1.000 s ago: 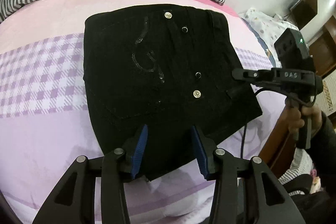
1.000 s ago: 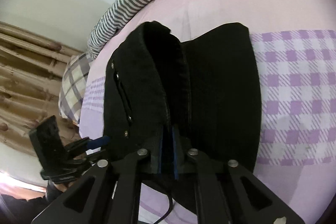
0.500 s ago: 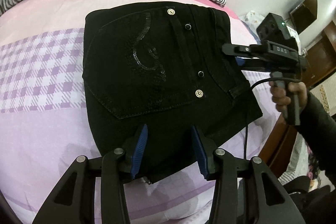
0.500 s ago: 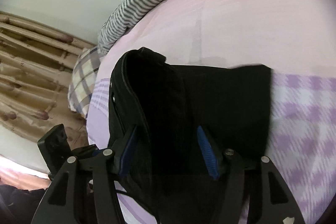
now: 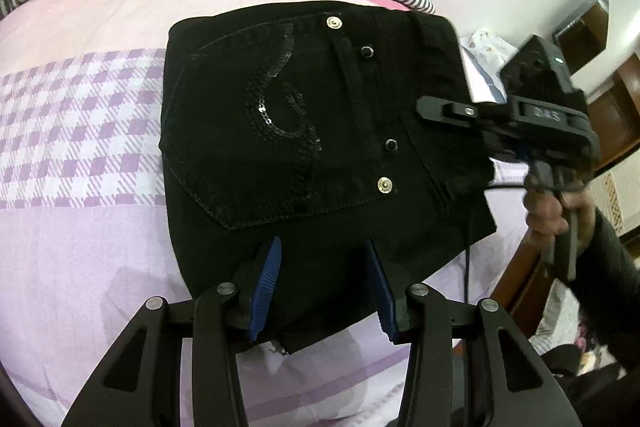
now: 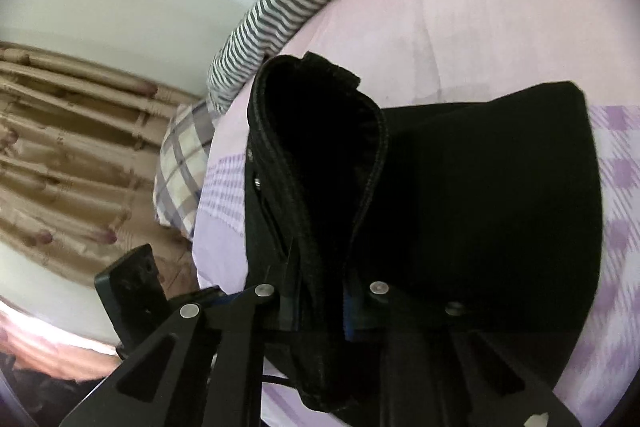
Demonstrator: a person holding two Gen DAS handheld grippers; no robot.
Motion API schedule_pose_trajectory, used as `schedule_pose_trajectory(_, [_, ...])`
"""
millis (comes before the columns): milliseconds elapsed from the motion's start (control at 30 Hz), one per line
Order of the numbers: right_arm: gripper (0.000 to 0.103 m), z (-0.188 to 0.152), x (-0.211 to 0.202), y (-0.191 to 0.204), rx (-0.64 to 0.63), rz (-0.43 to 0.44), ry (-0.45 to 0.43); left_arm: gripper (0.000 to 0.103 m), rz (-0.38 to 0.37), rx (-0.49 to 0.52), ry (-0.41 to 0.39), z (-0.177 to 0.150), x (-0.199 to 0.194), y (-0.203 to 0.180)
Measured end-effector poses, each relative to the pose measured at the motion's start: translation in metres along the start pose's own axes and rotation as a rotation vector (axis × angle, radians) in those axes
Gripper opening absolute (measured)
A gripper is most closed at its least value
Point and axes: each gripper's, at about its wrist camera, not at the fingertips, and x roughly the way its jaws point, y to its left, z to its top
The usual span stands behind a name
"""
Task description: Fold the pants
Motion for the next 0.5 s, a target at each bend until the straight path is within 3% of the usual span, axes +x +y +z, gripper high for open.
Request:
schedule_pose_trajectory(300, [0.013, -0.011, -0.031, 0.051, 0.001, -0.004, -0.083, 0.045, -0.036, -0.059, -0.12, 0.005, -0.045, 0.015])
schedule_pose_trajectory(500, [0.013, -0.012, -0.059, 0.065, -0.026, -0.017, -0.141, 0.045, -0.034, -0.022, -0.16, 0.02, -0.057, 0.006])
